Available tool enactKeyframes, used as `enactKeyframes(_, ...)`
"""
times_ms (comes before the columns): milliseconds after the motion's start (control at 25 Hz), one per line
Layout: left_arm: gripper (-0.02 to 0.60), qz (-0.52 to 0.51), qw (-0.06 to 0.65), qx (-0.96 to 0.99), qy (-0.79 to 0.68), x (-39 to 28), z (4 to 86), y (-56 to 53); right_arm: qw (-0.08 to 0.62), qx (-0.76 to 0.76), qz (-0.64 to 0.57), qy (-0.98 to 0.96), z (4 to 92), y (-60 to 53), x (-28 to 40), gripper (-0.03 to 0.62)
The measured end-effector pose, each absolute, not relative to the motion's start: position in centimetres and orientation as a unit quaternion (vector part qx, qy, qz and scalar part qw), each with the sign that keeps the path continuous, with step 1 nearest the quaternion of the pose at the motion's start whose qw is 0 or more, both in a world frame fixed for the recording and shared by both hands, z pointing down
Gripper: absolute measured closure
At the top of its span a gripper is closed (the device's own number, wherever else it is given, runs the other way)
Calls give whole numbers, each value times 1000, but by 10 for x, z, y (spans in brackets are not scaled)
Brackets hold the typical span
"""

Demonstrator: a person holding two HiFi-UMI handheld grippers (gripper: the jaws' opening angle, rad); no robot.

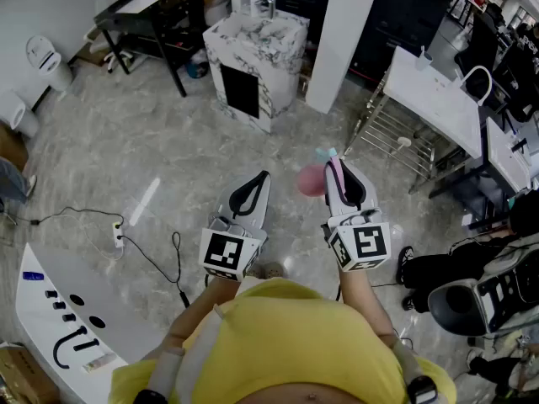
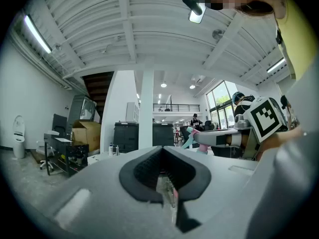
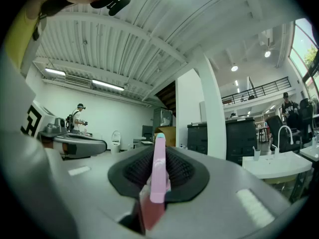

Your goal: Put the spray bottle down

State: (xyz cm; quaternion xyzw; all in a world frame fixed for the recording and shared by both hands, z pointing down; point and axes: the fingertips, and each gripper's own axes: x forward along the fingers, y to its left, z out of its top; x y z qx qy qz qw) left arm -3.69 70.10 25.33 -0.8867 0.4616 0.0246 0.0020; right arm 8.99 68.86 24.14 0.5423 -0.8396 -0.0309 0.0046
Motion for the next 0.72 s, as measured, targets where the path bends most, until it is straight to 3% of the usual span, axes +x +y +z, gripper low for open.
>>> enactKeyframes(720,575,20,-1,-883,469,-27,267,673,2,535,-10,-845,258,660,100,530)
